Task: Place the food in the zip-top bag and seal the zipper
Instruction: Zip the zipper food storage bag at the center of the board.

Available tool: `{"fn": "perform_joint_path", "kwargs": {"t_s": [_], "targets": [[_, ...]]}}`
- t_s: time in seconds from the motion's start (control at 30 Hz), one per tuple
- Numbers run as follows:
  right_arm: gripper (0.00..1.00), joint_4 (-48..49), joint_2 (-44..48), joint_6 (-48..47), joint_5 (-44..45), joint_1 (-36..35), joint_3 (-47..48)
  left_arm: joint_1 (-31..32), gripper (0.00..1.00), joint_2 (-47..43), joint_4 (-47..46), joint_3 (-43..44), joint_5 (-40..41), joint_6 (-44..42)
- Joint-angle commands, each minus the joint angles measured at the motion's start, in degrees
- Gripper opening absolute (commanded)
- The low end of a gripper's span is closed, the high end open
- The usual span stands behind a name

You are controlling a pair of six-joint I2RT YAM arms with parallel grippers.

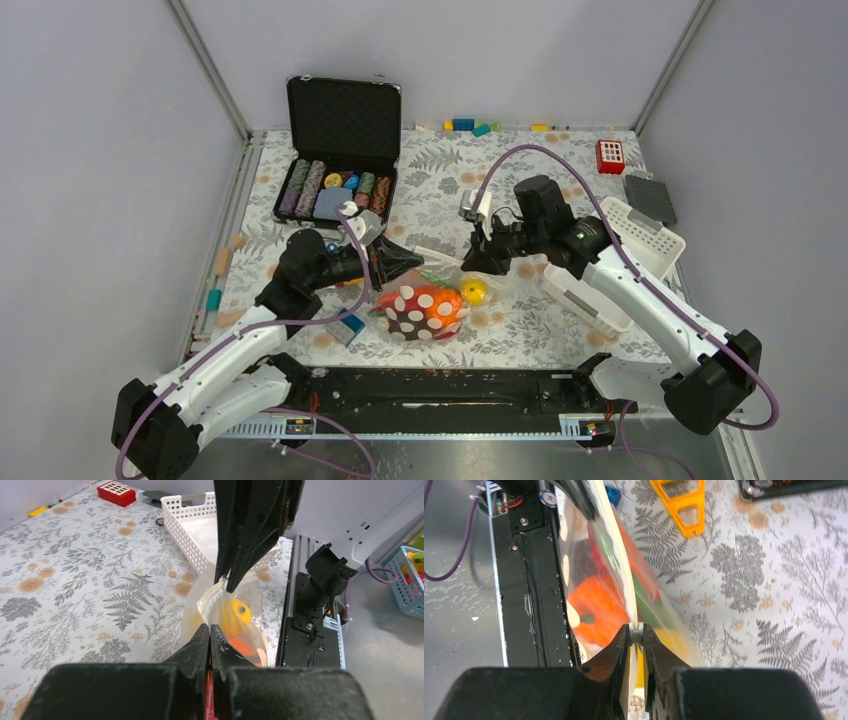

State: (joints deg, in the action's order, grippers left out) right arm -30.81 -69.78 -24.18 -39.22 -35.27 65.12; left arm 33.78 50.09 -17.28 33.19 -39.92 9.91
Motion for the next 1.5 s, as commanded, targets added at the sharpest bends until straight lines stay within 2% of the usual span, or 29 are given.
{"fn": "perform_joint_path", "kwargs": {"t_s": [0.0,0.4,0.5,0.73,1.07,1.2,1.33,1.47], "targets": [[0.04,-4.5,3.9,2.4,6.7,2.7,-3.4,-0.7,0.0,-3.4,-1.6,-0.5,6.7,-1.8],[0.02,-4.2,11.4,8.8,15.8,3.4,-10.4,-0.7,0.0,-6.4,-2.0,-2.3,24.4,1.2],[0.02,-2.4,13.4,11.4,16.7,3.5,-13.3,-0.7,0.0,-5.9,-1.2,-2.0,30.4,1.9],[0.02,-1.2,16.3,16.5,19.3,3.4,-16.1,-0.6,0.0,-3.1,0.6,0.6,38.0,4.2],[0.01,-1.4,20.9,20.5,18.5,3.4,-17.9,-1.0,0.0,0.2,2.9,3.8,45.4,5.3],[0.03,-2.0,21.0,23.1,21.7,3.4,-18.1,-1.2,0.0,1.8,2.6,5.0,45.9,5.4],[0.04,-6.3,19.7,25.4,30.5,3.4,-16.2,-1.4,0.0,3.2,2.8,5.9,46.6,5.7],[0.02,-7.9,19.3,24.9,31.7,3.5,-15.5,-1.6,0.0,3.9,2.4,5.8,47.4,6.1]]}}
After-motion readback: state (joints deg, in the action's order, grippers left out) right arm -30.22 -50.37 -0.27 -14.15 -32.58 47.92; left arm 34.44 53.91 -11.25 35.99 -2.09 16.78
